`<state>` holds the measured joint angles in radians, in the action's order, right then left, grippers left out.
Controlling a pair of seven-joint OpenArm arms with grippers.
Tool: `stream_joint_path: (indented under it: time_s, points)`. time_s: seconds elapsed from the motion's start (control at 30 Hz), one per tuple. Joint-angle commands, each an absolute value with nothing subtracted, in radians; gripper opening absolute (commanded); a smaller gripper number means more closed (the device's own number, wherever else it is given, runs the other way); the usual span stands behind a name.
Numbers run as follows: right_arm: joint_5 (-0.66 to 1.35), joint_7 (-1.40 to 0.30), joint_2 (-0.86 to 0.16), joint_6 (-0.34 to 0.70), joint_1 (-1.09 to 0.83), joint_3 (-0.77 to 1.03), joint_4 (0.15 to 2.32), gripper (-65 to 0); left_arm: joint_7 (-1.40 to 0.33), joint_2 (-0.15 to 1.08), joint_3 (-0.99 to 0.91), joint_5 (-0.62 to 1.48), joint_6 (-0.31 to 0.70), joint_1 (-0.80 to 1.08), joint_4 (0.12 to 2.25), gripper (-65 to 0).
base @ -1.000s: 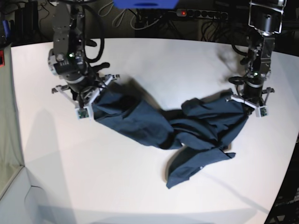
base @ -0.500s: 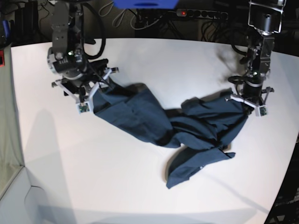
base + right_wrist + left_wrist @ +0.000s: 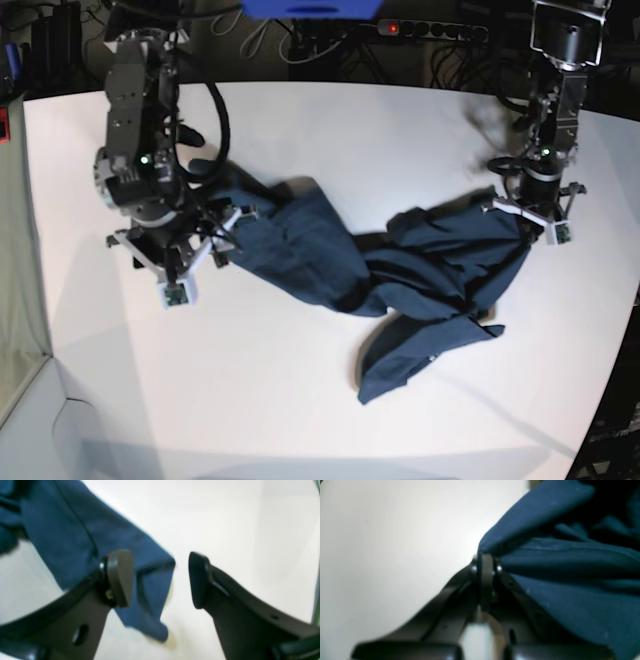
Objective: Layout the t-shirt on the table in an organized manner, then fold the t-shirt properly
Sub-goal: 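Release and regrasp the shirt fabric with the right gripper, dragging it outward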
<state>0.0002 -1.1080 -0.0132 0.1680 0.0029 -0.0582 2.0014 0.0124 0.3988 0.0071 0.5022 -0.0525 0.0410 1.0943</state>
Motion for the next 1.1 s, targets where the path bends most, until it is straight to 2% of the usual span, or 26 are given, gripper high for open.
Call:
stream_joint_path:
  time_s: [0.0, 0.23, 0.3, 0.57, 0.7, 0.87, 1.07]
  points:
    - [-0.001, -1.09, -0.007, 0.173, 0.025, -0.076, 2.023, -28.6, -0.002, 0.41, 0.002, 0.506, -0.058, 0.045, 1.102, -64.7]
    - [-0.005, -1.089, -0.031, 0.173, 0.114, -0.433, 1.977, -28.5, -0.002, 0.41, 0.005, 0.506, -0.059, 0.05, 1.102, -64.7]
    - [-0.007, -1.081, -0.028, 0.173, 0.145, -0.487, 1.925, -28.5, -0.002, 0.41, 0.005, 0.506, -0.059, 0.05, 1.102, -64.7]
    - [-0.005, -0.909, -0.013, 0.173, 0.248, -0.499, 1.636, -28.4, -0.002, 0.403, 0.005, 0.506, -0.059, 0.05, 1.102, -64.7]
    - [-0.004, -0.875, 0.005, 0.174, 0.312, -0.499, 1.509, -28.4, -0.002, 0.39, 0.002, 0.498, -0.059, 0.05, 1.102, -64.7]
    - [-0.002, -0.871, 0.036, 0.252, 0.378, -0.498, 1.417, -28.4, -0.002, 0.39, 0.005, 0.504, -0.059, 0.05, 1.102, -64.7]
    - [-0.002, -0.829, 0.065, 0.254, 0.418, -0.496, 1.331, -28.4, -0.002, 0.39, 0.005, 0.504, -0.059, 0.05, 1.098, -64.7]
